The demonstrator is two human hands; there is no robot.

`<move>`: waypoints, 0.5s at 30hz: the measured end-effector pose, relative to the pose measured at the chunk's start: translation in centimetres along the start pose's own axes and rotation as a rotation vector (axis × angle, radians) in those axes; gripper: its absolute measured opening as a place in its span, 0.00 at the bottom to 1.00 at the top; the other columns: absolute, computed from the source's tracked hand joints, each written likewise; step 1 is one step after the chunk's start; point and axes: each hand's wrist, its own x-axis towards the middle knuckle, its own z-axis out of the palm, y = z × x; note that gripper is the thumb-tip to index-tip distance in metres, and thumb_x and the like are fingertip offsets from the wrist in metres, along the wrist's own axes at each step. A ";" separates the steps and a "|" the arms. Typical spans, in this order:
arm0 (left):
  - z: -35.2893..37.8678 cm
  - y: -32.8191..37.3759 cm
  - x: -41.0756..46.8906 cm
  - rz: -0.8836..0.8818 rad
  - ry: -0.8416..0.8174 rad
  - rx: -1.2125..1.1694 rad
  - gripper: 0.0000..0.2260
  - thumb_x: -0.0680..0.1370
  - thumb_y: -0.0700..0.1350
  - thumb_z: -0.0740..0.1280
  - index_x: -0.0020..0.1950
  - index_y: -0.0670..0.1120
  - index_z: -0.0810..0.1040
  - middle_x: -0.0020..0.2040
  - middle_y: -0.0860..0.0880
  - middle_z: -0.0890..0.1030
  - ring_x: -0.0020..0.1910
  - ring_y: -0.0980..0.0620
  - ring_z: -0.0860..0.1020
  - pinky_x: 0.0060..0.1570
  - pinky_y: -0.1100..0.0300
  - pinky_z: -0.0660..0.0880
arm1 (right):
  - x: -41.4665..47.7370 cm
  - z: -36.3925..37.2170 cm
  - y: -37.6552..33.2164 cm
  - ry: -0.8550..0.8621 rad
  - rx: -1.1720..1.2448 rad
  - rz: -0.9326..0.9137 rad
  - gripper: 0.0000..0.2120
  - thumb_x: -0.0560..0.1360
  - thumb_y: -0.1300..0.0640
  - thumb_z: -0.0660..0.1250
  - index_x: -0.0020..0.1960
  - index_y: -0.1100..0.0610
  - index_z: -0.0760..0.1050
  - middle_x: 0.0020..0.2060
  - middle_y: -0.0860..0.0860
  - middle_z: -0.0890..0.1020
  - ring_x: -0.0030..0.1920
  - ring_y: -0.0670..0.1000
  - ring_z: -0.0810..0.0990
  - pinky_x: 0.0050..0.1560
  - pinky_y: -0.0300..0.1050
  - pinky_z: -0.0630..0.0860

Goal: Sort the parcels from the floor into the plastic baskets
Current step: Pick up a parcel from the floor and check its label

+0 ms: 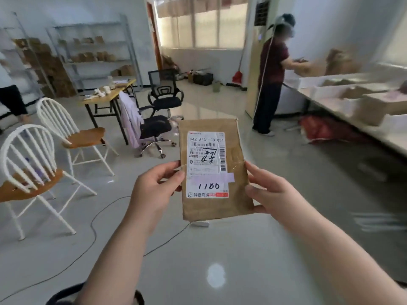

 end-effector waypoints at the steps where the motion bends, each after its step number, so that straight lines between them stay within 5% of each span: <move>1: 2.1 0.1 0.3 0.006 -0.045 -0.016 0.10 0.75 0.42 0.69 0.44 0.60 0.82 0.43 0.54 0.85 0.36 0.60 0.81 0.45 0.58 0.75 | -1.0 -1.7 -0.1 0.050 -0.012 0.014 0.26 0.79 0.68 0.56 0.63 0.38 0.69 0.53 0.37 0.82 0.46 0.38 0.82 0.39 0.36 0.79; 7: 16.6 1.2 0.1 0.054 -0.328 -0.097 0.10 0.76 0.41 0.68 0.48 0.57 0.81 0.42 0.54 0.85 0.37 0.60 0.81 0.36 0.71 0.74 | -7.9 -13.5 0.0 0.339 -0.057 0.060 0.26 0.79 0.67 0.57 0.71 0.44 0.65 0.57 0.43 0.81 0.52 0.47 0.82 0.56 0.53 0.79; 15: 37.2 1.7 -5.1 0.079 -0.703 -0.174 0.11 0.77 0.36 0.66 0.47 0.54 0.80 0.38 0.57 0.85 0.35 0.62 0.81 0.34 0.72 0.74 | -20.0 -27.4 2.3 0.707 -0.017 0.175 0.24 0.80 0.62 0.58 0.68 0.38 0.64 0.52 0.41 0.83 0.52 0.47 0.83 0.54 0.49 0.80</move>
